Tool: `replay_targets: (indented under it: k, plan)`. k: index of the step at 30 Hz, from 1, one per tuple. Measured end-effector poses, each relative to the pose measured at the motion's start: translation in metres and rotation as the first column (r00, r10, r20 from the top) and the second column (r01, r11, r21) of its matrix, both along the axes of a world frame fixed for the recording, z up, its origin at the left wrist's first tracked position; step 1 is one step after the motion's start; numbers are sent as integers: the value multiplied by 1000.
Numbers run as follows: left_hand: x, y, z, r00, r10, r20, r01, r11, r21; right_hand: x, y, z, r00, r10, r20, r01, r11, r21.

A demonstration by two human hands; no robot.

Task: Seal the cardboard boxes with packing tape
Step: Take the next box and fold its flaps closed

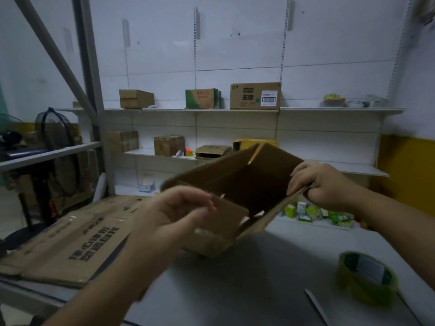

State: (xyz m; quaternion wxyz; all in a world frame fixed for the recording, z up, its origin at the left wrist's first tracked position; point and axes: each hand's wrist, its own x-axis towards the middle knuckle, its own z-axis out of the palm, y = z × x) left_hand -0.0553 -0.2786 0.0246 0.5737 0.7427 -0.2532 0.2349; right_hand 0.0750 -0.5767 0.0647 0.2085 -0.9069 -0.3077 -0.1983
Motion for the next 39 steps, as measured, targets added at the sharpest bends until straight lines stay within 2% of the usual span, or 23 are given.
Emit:
replay_targets:
  k: [1, 2, 3, 4, 7, 8, 10, 12, 15, 17, 18, 20, 23, 25, 28, 31, 34, 39]
  plan:
    - [7, 9, 2, 961, 165, 224, -207, 962, 176, 1, 3, 4, 1000, 6, 12, -7, 1000, 7]
    - [18, 17, 2, 878, 254, 407, -397, 860, 320, 2, 7, 7, 1000, 6, 11, -6, 1000, 14]
    - [31, 23, 0, 801, 290, 524, -526, 759, 384, 4, 9, 11, 1000, 6, 4, -6, 1000, 20]
    - [43, 27, -3, 774, 325, 543, -576, 717, 392, 7, 12, 14, 1000, 6, -1, -6, 1000, 27]
    - [59, 28, 7, 846, 420, 330, -506, 826, 247, 13, 18, 23, 1000, 11, -22, -10, 1000, 22]
    - [64, 28, 12, 853, 415, 318, -497, 832, 248, 13, 20, 26, 999, 9, -38, -9, 1000, 12]
    - [76, 28, 21, 862, 388, 326, -493, 791, 362, 14, 25, 34, 996, 1, -89, -1, 1000, 8]
    - [87, 24, 30, 897, 385, 218, -442, 770, 460, 17, 29, 43, 987, -11, -160, 13, 1000, 12]
    - [108, 14, 32, 955, 297, -18, -239, 801, 549, 21, 40, 51, 976, -53, -211, 60, 998, 27]
    - [119, 11, 25, 979, 185, -84, -102, 806, 583, 23, 49, 51, 982, -101, -158, 107, 994, 29]
    - [123, 10, 21, 983, 164, -82, -86, 810, 580, 23, 54, 51, 984, -127, -122, 131, 991, 21]
    - [129, 12, 11, 978, 207, -20, -157, 800, 579, 25, 58, 47, 982, -186, -33, 186, 982, -13]
    - [130, 10, 5, 953, 289, 93, -279, 710, 647, 28, 60, 41, 957, -270, 109, 282, 953, -109]
    - [124, 5, 7, 942, 316, 109, -300, 656, 693, 30, 62, 38, 953, -281, 116, 294, 950, -107]
    - [114, -2, 9, 932, 351, 90, -312, 650, 693, 33, 60, 36, 962, -258, 86, 267, 956, -121]
    - [107, -9, 11, 905, 389, 171, -402, 650, 645, 38, 55, 39, 961, -277, 22, 277, 950, -146]
    - [106, -11, 10, 888, 425, 174, -439, 671, 598, 41, 62, 40, 963, -269, -16, 267, 960, -87]
    - [118, 1, 0, 882, 434, 184, -460, 706, 538, 50, 70, 20, 983, -174, 65, 158, 966, 203]
